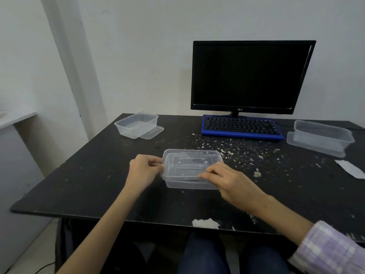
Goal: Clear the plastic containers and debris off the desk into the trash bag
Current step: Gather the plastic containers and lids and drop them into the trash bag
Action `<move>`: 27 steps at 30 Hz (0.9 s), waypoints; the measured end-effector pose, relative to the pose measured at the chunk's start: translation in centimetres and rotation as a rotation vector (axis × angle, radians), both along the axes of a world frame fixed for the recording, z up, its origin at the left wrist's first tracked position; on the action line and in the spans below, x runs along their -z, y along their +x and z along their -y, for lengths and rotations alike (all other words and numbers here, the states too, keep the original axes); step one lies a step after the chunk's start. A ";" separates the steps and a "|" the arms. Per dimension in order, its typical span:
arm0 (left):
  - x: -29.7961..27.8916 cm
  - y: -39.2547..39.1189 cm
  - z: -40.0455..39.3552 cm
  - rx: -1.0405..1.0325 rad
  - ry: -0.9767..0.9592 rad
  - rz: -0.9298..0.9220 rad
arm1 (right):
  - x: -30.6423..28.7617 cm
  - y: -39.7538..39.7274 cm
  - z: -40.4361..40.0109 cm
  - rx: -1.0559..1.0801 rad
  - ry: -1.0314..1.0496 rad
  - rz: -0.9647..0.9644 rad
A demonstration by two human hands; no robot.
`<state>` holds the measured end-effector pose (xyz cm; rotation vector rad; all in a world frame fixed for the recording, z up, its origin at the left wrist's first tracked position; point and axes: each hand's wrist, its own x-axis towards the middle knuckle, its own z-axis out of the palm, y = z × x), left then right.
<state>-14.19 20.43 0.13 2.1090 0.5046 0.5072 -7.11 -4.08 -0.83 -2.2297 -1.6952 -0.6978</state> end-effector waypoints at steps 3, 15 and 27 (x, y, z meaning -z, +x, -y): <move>0.2 -0.2 0.1 0.000 0.010 -0.038 | -0.1 0.1 0.1 0.012 0.002 -0.083; -0.1 0.5 0.8 0.006 -0.250 -0.077 | -0.2 1.6 0.4 0.646 0.271 -0.837; 0.1 0.7 0.7 0.038 -0.285 -0.143 | -1.0 1.4 0.6 0.578 0.346 -1.276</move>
